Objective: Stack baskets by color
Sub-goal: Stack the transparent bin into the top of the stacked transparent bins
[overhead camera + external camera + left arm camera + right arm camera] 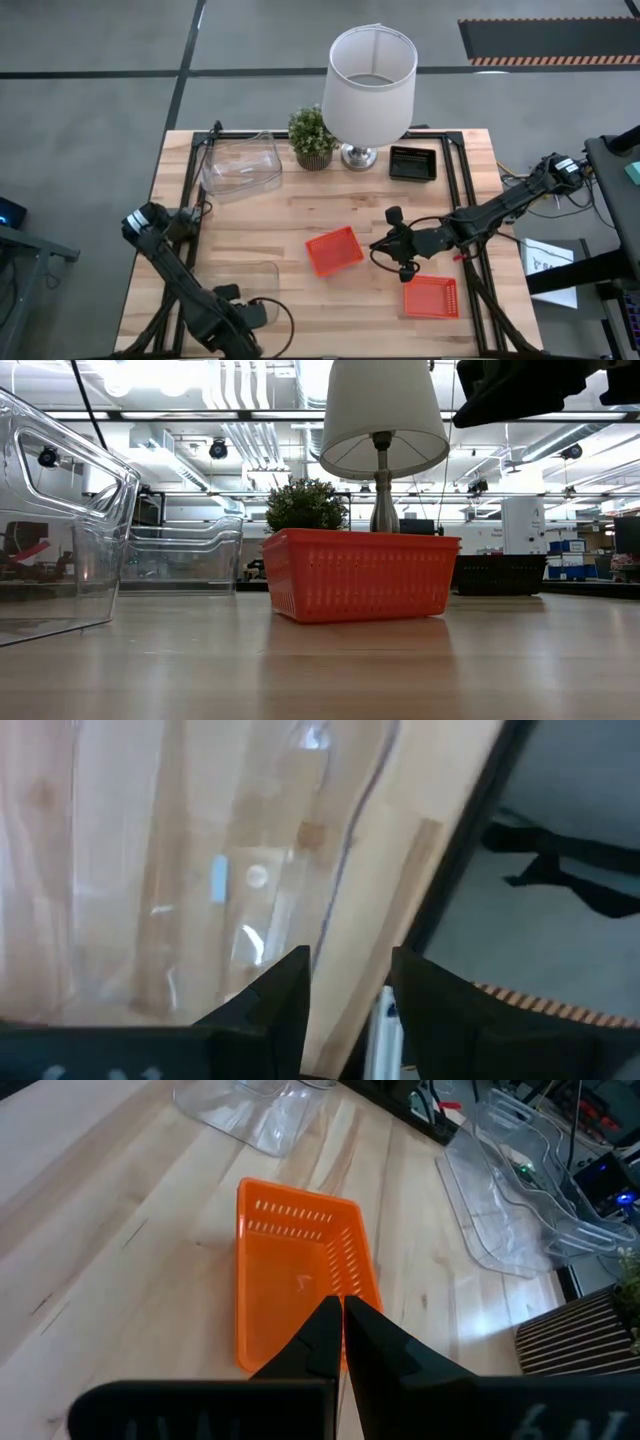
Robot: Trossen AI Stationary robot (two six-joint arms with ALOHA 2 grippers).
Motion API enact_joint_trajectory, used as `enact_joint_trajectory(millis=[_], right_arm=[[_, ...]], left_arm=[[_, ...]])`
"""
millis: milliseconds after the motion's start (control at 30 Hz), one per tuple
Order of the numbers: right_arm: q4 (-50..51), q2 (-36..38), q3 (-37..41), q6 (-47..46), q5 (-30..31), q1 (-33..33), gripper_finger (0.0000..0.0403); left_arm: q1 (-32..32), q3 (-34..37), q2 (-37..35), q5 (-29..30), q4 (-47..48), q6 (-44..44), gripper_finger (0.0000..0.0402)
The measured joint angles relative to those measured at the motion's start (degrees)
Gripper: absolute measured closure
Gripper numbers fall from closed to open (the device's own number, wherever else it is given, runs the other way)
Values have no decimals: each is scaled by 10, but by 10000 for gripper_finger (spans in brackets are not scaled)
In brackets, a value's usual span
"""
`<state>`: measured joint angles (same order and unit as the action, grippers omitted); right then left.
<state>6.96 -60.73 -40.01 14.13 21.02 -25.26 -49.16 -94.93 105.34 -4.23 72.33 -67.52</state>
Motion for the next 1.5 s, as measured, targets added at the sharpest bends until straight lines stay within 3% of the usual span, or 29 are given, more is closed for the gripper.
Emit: enact_joint_trajectory(millis=[333,833,1200,1500], right_arm=[[2,0,0,-7,0,0,394],[1,0,0,0,0,0,394],[1,0,0,-11,-5,0,394],[1,0,0,-6,-5,0,394]], left_arm=[[-2,73,-1,-33,-61,55,276],[-3,75,-1,-22,-57,79,275],[4,80,2,-24,-60,93,165],[4,119,2,-17,-76,112,153]])
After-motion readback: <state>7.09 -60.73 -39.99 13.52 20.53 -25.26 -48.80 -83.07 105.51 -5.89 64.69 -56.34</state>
